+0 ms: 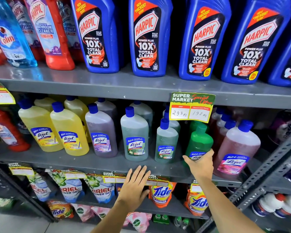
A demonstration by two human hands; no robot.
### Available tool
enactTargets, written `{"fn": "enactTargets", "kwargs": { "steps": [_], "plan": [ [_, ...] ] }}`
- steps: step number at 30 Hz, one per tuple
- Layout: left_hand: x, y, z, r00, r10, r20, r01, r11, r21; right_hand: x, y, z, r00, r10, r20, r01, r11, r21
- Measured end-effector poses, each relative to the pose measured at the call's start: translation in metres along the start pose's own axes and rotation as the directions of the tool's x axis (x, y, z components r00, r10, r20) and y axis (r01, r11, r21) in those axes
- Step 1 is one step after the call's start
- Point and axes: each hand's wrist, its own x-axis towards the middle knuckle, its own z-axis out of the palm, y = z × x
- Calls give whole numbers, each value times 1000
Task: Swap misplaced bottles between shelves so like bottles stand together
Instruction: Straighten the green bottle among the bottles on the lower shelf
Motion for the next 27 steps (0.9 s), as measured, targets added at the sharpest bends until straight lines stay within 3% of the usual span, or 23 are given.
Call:
{"fn": "enactTargets", "kwargs": {
  "steps": [20, 23, 27],
  "plan": [
    [-1, 3, -4, 1000, -1, 15, 0, 998, 63, -25, 13, -13, 997, -13, 73, 16, 999, -42],
    [-1, 1, -6, 999, 20, 28, -22, 998, 51, -55, 18, -24, 967, -254, -9, 248, 950, -189],
    [-3, 0, -27, 998, -9, -61, 14, 997, 81, -73, -10, -43, 777, -626, -63, 601, 768, -221]
  ]
}}
